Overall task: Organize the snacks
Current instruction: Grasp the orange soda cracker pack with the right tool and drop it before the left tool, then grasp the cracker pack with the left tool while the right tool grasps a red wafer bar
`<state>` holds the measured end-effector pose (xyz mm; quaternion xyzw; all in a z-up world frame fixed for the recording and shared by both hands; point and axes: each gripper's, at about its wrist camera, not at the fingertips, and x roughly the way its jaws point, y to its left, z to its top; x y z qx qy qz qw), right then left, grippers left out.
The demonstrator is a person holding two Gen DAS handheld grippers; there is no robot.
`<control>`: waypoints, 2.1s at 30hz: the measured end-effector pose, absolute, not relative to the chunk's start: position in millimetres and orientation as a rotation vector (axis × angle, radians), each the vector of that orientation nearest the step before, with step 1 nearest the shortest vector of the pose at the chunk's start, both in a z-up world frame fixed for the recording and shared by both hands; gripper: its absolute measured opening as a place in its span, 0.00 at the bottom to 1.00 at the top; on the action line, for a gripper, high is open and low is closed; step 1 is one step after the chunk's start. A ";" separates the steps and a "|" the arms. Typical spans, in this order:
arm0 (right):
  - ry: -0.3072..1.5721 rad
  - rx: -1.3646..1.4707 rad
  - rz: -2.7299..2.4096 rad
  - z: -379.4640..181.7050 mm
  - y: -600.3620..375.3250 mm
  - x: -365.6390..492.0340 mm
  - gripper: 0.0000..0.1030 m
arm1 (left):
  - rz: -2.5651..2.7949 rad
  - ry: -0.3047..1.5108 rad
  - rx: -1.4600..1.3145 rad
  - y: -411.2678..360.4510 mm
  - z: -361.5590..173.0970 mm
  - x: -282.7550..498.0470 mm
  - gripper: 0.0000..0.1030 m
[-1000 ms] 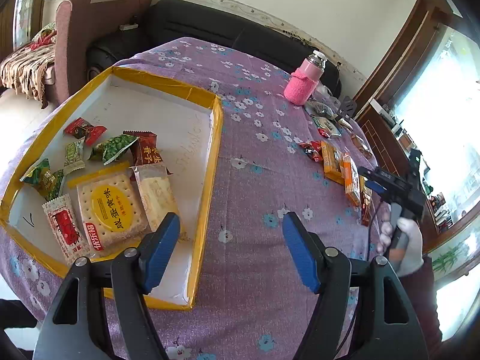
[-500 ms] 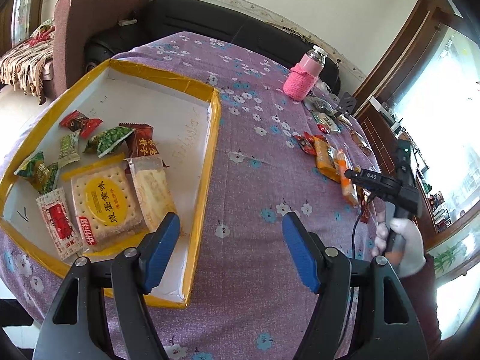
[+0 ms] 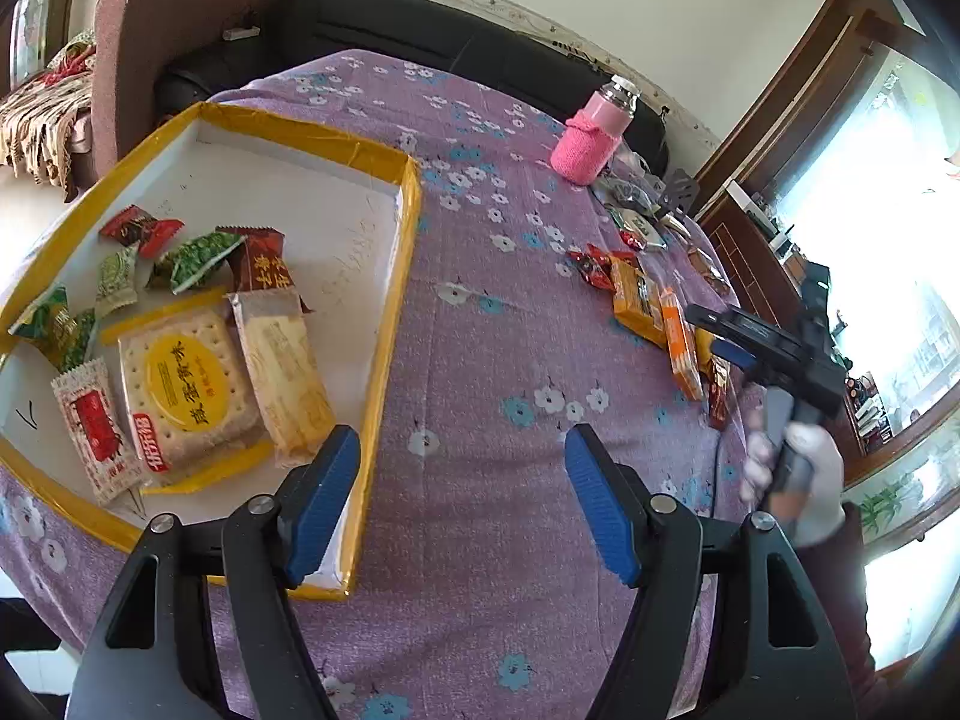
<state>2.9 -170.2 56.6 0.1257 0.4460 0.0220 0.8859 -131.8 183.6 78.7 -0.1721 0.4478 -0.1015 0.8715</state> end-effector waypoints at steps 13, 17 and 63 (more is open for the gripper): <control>1.045 0.309 -0.001 21.5 -163.2 7.1 0.55 | -0.202 0.941 -0.365 187.9 74.9 -129.3 0.68; 1.128 0.321 0.122 20.1 -124.9 -24.0 0.55 | -0.216 0.962 -0.362 182.8 68.8 -124.2 0.68; 0.819 0.312 -0.030 26.7 -223.2 -46.0 0.26 | -0.230 1.041 0.118 10.7 13.4 -76.5 0.53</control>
